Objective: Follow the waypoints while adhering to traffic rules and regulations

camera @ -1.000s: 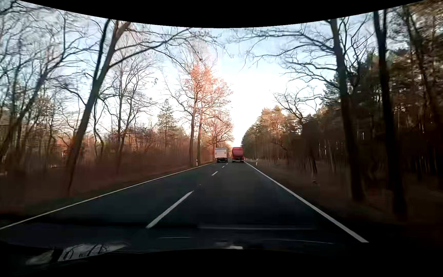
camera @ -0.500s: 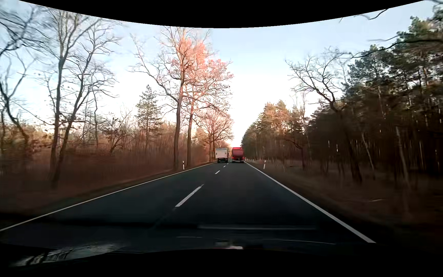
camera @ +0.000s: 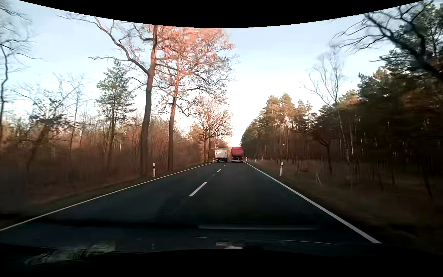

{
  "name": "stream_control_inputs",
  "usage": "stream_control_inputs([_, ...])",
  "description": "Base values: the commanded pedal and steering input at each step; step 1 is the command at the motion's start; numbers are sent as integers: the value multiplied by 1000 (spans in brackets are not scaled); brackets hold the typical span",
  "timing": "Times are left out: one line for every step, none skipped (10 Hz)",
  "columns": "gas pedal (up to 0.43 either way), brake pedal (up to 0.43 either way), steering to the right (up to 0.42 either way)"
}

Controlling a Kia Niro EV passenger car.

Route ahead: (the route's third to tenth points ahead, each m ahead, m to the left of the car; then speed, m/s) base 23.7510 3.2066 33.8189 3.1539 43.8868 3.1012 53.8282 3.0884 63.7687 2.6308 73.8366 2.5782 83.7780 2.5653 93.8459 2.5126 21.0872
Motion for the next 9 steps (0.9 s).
stream_control_inputs([197, 0, 4])
stream_control_inputs([189, 0, 4])
stream_control_inputs([189, 0, 3])
stream_control_inputs([177, 0, 2])
stream_control_inputs([177, 0, 1])
stream_control_inputs([177, 0, 0])
stream_control_inputs([177, 0, 0])
stream_control_inputs([177, 0, -1])
stream_control_inputs([177, 0, -1])
